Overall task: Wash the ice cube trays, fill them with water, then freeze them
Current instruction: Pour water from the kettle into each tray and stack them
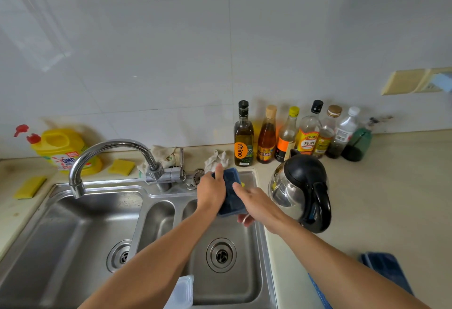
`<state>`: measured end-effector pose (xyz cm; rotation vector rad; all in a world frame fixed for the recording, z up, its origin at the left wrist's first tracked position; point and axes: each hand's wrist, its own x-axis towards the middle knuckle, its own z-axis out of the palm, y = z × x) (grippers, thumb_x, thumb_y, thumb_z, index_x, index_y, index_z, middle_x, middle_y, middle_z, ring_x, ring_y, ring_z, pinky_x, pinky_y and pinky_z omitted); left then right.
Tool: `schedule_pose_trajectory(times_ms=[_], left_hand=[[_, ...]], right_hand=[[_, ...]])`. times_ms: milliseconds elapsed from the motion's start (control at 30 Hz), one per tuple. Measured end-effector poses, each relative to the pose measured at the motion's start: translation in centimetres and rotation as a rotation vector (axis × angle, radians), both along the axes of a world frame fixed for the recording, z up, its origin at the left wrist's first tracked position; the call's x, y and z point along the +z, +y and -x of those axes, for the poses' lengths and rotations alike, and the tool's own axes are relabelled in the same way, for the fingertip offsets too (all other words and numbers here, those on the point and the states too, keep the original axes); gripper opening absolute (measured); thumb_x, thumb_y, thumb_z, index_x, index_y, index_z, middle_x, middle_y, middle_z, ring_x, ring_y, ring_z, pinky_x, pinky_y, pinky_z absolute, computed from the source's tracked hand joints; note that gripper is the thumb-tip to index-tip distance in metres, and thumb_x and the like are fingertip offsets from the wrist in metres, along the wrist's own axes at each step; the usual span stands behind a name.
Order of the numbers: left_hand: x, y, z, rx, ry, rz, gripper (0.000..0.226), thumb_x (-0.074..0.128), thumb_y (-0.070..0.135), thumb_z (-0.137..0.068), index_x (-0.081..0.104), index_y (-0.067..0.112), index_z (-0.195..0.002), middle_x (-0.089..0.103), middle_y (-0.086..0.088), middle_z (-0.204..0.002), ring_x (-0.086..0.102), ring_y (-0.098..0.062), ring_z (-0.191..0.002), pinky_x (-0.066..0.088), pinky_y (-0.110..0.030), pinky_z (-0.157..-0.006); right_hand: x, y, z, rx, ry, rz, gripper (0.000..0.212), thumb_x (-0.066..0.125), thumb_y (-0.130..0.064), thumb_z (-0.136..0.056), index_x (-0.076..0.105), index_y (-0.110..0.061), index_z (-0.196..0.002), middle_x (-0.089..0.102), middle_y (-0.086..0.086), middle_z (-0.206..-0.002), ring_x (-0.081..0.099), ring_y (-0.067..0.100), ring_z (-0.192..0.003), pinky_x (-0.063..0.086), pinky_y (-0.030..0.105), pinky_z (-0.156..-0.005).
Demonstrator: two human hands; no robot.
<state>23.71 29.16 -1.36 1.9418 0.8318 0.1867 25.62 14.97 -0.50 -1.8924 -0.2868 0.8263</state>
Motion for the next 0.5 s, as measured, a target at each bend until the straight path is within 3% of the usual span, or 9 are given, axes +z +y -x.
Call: schedule_pose_trajectory(times_ms=[67,300,400,500], left_hand=[[-0.1,0.0,-0.4,-0.010,0.006,0.003,0.057,0.031,0.052,-0.105,0.061,0.007,-0.088,0.063,-0.006,-0.081,0.059,-0.015,-0.070,0.038,-0.028,-0.055],[-0.1,0.2,-0.3,-0.054,0.039,0.055,0.063,0.028,0.062,-0.102,0.061,0.008,-0.100,0.064,-0.005,-0.086,0.059,-0.012,-0.071,0.036,-0.023,-0.053],[-0.4,0.3,0.1,-0.045,0.093,0.180,0.071,0.022,0.070,-0.098,0.055,0.011,-0.119,0.065,-0.010,-0.104,0.064,-0.019,-0.087,0.046,-0.027,-0.053],[-0.8,0.2,0.6,-0.056,0.103,0.164,0.069,0.024,0.065,-0.100,0.062,0.009,-0.114,0.068,-0.009,-0.100,0.066,-0.021,-0.085,0.057,-0.033,-0.060]], right_hand=[[0.1,0.2,0.3,-0.046,-0.038,-0.018,0.052,0.041,-0.051,-0.105,0.063,-0.005,-0.098,0.067,0.006,-0.069,0.064,0.012,-0.052,0.051,0.026,-0.050],[-0.1,0.7,1.0,-0.101,-0.099,0.029,0.046,0.036,-0.047,-0.109,0.061,-0.011,-0.097,0.064,0.002,-0.070,0.058,0.002,-0.043,0.042,0.017,-0.042],[-0.1,1.0,0.9,-0.153,-0.079,0.012,0.048,0.036,-0.047,-0.109,0.062,-0.007,-0.102,0.066,0.004,-0.071,0.058,0.005,-0.045,0.043,0.019,-0.043],[0.1,1.3,0.6,-0.138,-0.071,0.029,0.049,0.036,-0.048,-0.108,0.062,-0.007,-0.104,0.065,0.005,-0.066,0.061,0.010,-0.047,0.049,0.024,-0.045]])
